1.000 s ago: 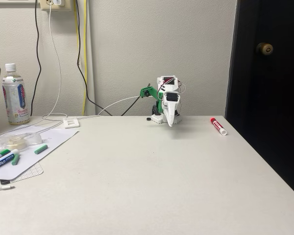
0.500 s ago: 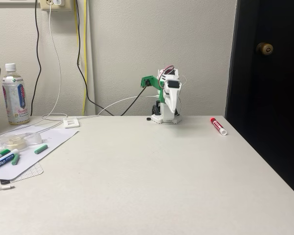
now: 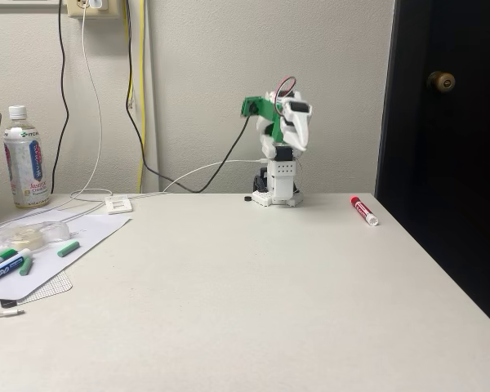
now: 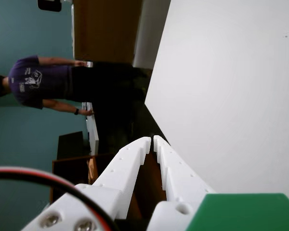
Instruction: Pick up the red marker.
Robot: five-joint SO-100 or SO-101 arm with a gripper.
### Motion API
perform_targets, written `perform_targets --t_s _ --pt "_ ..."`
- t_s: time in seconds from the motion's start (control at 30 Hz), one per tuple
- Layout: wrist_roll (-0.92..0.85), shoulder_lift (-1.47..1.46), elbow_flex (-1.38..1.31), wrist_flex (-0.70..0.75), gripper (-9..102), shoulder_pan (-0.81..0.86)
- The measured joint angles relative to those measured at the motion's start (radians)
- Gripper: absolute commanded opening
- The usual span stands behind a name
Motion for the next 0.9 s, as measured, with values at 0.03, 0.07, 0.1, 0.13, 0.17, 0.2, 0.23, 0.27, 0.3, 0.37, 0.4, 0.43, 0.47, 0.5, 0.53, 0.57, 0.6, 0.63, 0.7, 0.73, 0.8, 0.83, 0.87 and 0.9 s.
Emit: perform_targets --t_s 0.03,0.07,0.1,0.13,0.17,0.2,0.23,0.27,0.3,0.37,0.4,0.43,0.47,0.5,0.53,0.57,0.6,0.63,0.7,0.73,0.8,0.83,0.87,0.9 --pt "-0.005 -0.032 -0.048 0.014 0 -0.012" --pt "-0.011 -0.066 -0.092 0.029 0 -0.026" --pt "-0.015 -0.098 -0.137 0.044 0 -0.041" --pt "-0.025 -0.127 -0.183 0.057 0 -0.052" --pt "-0.032 -0.155 -0.222 0.072 0 -0.066" --pt "-0.041 -0.181 -0.262 0.083 0 -0.08" --pt "-0.051 -0.202 -0.299 0.098 0 -0.095" --pt "-0.057 -0.222 -0.33 0.112 0 -0.106" --pt "-0.064 -0.244 -0.365 0.127 0 -0.112" --pt "-0.08 -0.298 -0.443 0.173 0 -0.133" --pt "-0.092 -0.327 -0.486 0.201 0 -0.144" --pt "-0.104 -0.357 -0.532 0.233 0 -0.155" --pt "-0.117 -0.387 -0.577 0.264 0 -0.167" --pt "-0.129 -0.414 -0.623 0.291 0 -0.178" --pt "-0.138 -0.439 -0.664 0.319 0 -0.189" --pt "-0.149 -0.459 -0.699 0.342 0 -0.199" --pt "-0.158 -0.479 -0.736 0.365 0 -0.21" --pt "-0.169 -0.495 -0.769 0.388 0 -0.219" --pt "-0.193 -0.534 -0.836 0.44 0 -0.244" --pt "-0.207 -0.554 -0.867 0.468 0 -0.255" --pt "-0.235 -0.591 -0.931 0.531 0 -0.278" --pt "-0.252 -0.609 -0.96 0.565 0 -0.291" --pt "-0.268 -0.623 -0.986 0.598 0 -0.304" --pt "-0.281 -0.634 -1.006 0.632 0 -0.321"
